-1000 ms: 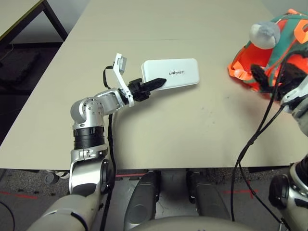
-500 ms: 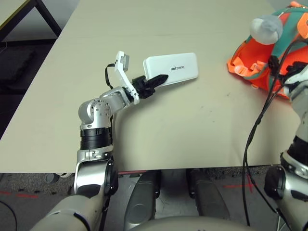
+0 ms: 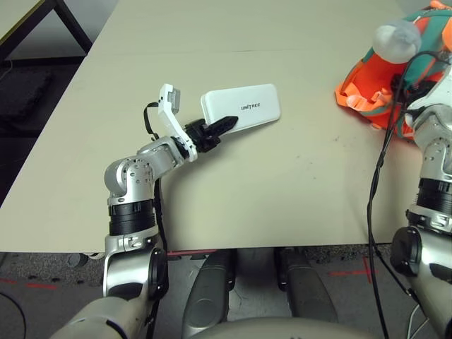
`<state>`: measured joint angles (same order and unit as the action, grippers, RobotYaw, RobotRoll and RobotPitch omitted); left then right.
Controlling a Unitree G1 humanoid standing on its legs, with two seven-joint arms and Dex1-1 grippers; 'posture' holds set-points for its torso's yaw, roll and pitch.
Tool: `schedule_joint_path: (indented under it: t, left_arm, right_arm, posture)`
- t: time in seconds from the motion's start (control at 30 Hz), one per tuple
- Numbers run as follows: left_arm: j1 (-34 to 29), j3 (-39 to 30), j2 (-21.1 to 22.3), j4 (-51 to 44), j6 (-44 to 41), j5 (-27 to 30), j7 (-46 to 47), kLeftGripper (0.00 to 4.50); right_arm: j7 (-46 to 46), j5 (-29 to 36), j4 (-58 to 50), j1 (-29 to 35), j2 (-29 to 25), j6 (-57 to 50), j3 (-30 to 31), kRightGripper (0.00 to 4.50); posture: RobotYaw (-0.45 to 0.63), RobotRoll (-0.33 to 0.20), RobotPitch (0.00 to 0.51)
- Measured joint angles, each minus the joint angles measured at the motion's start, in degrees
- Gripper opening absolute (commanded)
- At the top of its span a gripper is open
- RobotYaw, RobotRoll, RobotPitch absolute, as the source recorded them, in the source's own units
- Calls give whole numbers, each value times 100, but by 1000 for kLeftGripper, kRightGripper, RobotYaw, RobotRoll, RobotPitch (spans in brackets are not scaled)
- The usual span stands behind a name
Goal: Put the pencil case into the backpack and zip it.
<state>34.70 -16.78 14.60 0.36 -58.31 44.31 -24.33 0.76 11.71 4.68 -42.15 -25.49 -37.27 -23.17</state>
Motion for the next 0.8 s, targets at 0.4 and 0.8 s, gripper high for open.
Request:
schedule_joint_path:
  t: [0.4, 0.8]
  left_arm:
    - [329, 276, 125, 673, 263, -137, -275, 1423]
    - [763, 602, 167, 1482, 614, -399, -713, 1423]
  right_arm:
    - [1629, 2286, -2188, 30, -1401, -3787, -464, 138]
    - [1661, 6693, -2171, 181, -3687, -5274, -1774, 138]
  posture:
    - [-36, 0, 201]
    - [-162, 0, 196]
